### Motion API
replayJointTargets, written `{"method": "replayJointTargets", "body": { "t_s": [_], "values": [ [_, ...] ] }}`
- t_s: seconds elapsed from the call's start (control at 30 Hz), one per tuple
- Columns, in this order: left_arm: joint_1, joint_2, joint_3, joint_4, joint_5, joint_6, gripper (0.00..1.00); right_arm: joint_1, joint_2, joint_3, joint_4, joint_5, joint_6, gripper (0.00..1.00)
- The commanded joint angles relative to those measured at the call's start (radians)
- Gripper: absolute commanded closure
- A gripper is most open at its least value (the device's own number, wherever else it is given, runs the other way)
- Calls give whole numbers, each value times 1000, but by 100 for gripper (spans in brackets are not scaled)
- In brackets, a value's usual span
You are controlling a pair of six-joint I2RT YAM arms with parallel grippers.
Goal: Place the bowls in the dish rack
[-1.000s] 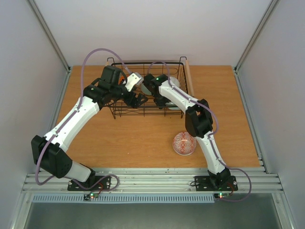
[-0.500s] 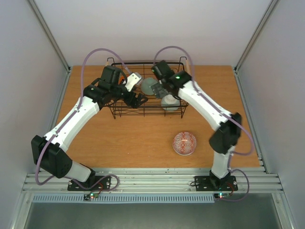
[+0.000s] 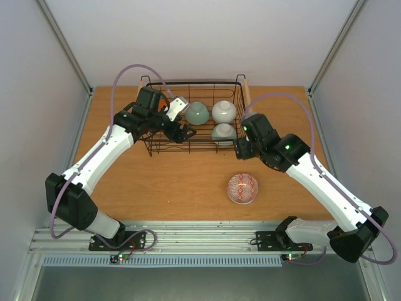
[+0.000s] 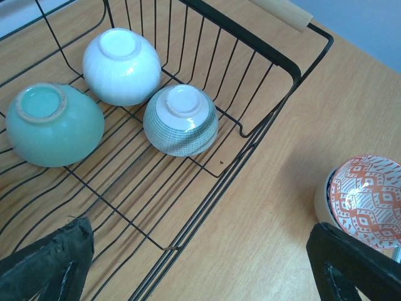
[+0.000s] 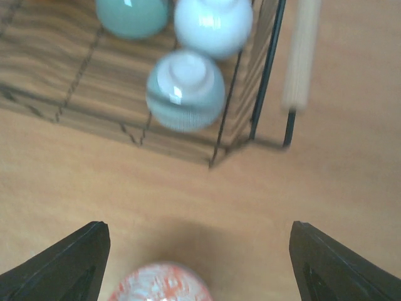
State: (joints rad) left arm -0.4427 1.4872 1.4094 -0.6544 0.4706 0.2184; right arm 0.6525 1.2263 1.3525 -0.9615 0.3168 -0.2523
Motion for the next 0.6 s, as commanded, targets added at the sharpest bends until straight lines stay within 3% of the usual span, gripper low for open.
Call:
{"method": "replayJointTargets", "body": {
  "t_s": [0.0, 0.23, 0.43, 0.57],
  "values": [
    [-2, 30, 15, 15, 31, 8, 7, 12, -76, -128, -63, -24, 111, 21],
    [-2, 36, 14, 14, 39, 3, 7, 12, -65, -241, -129, 101, 174, 25],
    [-3, 32, 18, 4, 43, 2, 7, 10, -9, -279, -145, 94, 220, 50],
    [-2, 29, 19, 5, 46, 2, 7, 11, -15, -332, -121, 27, 250, 56]
  ]
}}
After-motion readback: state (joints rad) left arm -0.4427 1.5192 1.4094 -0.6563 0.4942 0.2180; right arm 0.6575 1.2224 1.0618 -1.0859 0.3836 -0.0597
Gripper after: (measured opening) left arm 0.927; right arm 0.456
